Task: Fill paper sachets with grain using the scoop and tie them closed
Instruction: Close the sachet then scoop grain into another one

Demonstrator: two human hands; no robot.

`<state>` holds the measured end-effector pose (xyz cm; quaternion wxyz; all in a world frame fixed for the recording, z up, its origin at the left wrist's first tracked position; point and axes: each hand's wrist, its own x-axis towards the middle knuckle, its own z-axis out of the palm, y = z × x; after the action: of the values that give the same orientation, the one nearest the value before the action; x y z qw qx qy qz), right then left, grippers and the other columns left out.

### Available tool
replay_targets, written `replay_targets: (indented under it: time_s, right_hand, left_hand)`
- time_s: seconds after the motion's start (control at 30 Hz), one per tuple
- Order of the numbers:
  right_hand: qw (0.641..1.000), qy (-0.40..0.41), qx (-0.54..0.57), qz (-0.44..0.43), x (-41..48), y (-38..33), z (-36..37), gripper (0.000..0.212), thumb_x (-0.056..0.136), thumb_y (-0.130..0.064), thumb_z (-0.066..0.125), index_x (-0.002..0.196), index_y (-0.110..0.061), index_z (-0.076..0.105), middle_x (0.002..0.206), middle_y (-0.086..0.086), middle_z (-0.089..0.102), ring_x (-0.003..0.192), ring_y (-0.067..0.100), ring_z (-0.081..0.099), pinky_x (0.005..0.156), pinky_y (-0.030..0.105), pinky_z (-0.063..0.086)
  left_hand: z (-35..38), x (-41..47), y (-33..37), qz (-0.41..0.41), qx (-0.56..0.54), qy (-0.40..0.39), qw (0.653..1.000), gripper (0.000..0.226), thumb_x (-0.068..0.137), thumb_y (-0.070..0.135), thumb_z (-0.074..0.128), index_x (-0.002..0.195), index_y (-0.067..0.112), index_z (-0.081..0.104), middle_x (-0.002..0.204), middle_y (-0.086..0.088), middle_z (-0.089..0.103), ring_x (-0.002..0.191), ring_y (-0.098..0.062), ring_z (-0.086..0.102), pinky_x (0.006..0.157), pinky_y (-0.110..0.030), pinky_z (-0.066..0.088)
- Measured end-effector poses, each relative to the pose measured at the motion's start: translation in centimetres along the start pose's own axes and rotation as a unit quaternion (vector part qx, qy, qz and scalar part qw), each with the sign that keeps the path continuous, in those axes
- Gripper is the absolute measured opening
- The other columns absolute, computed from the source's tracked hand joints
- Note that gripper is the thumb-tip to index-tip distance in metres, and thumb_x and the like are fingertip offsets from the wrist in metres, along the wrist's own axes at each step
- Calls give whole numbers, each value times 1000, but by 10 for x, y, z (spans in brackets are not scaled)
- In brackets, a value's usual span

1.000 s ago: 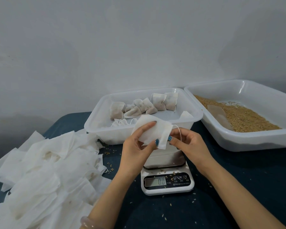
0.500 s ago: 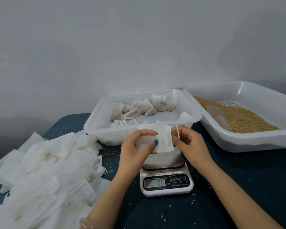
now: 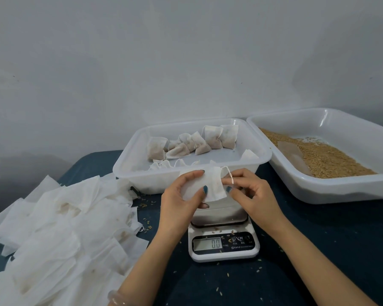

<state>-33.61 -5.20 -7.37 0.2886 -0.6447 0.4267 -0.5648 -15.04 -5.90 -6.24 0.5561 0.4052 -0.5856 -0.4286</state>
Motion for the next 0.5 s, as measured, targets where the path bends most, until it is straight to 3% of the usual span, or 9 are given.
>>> replay_targets:
  time_s: [0.07, 0.13, 0.33, 0.43, 0.5]
  right_hand:
    - [1000, -14, 6, -11, -1, -3, 0, 17, 84, -19, 72, 99, -23, 77, 99, -10, 70, 80, 19, 61, 65, 23, 48]
    - [999, -24, -22, -20, -4, -3, 1, 22, 81, -35, 79, 99, -23, 77, 98, -10, 72, 83, 13, 63, 66, 21, 48]
    - [997, -39, -61, -20, -3, -2, 2, 23, 89, -38, 63, 88, -15, 68, 85, -10, 67, 77, 11, 62, 64, 20, 48]
    - [996, -39, -72, -46, -2, -3, 2, 17, 96, -37, 59, 89, -22, 62, 82, -18, 61, 76, 0, 58, 62, 11, 41]
    - [994, -38, -91, -54, -2, -2, 1, 20, 92, -45, 59, 94, -26, 62, 87, -20, 62, 81, 1, 60, 62, 13, 43]
  left_hand:
    - [0, 0, 0, -3, 1, -2, 1000, 32, 87, 3, 72, 112, 23, 71, 115, 8, 69, 74, -11, 71, 62, -26, 60]
    - [1, -1, 1, -1, -2, -10, 1000, 32, 87, 5, 73, 113, 22, 71, 115, 6, 69, 79, -14, 72, 63, -26, 60]
    - [1, -1, 3, 7, 6, -11, 1000, 30, 89, 6, 71, 114, 23, 71, 113, 15, 69, 88, -12, 71, 64, -26, 60]
    - [0, -2, 5, 41, 35, -2, 999, 27, 92, 12, 69, 114, 28, 69, 113, 20, 67, 103, 0, 64, 71, -13, 54]
    - [-2, -3, 7, 67, 73, 1, 995, 26, 91, 23, 70, 116, 32, 67, 118, 23, 64, 111, 9, 56, 77, -2, 46]
